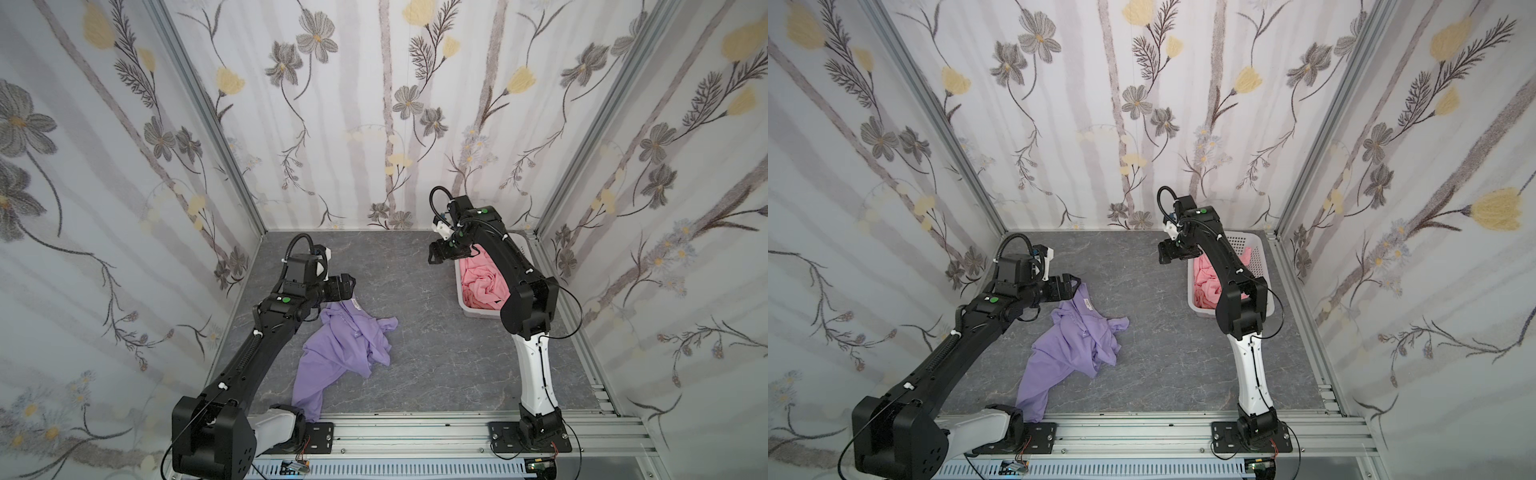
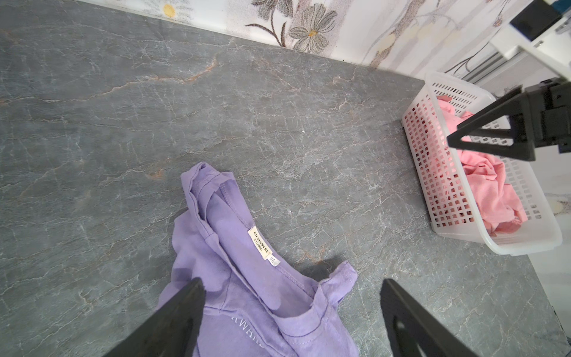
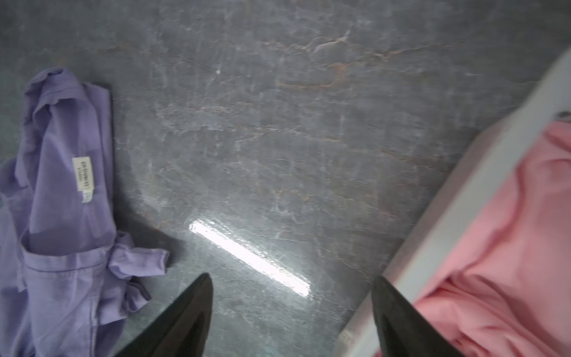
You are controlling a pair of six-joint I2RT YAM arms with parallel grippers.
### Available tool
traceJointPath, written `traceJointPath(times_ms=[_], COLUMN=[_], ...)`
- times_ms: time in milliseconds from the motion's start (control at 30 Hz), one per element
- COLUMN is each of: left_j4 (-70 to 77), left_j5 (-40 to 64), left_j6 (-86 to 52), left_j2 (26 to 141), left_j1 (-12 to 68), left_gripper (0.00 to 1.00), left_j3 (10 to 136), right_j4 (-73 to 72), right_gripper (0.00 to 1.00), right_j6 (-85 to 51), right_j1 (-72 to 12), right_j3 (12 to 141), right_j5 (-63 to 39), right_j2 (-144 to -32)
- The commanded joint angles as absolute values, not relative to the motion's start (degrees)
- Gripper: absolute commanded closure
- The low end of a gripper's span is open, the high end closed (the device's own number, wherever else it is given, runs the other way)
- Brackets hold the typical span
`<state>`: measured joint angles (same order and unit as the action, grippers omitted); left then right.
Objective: Fold and stack t-shirts
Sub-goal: Move the bin to the corner of the board.
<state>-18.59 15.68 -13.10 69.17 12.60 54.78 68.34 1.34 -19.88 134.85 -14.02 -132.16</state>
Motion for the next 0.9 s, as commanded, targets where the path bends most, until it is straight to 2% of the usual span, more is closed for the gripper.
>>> traceJointPath(times_ms=[0,233,433,867], left_j4=[-16.9,-16.7,-16.6,-17.1], left_j5=[15.2,15.2,15.9,16.4], left_j6=[-13.3,-13.3,-13.2,-12.6], left_j2=[69.3,69.3,70.0,70.3], left_j1=[12.7,12.8,12.8,12.9], left_gripper=[0.08,0.09,0.08,0.08], left_j3=[54.5,53.6,53.9,54.0], right_j4=[69.3,69.3,69.3,69.3], right_gripper=[0.20,0.20,0.19,0.18], right_j6=[0.2,1.0,1.1,4.9], right_j1=[-22.1,-22.4,-20.2,-12.1], right_j3=[133.0,123.1,116.8,111.9], right_j5=[-18.4,-10.7,-8.0,-0.3], right_j2=[-132.6,-130.2,-126.6,-124.6])
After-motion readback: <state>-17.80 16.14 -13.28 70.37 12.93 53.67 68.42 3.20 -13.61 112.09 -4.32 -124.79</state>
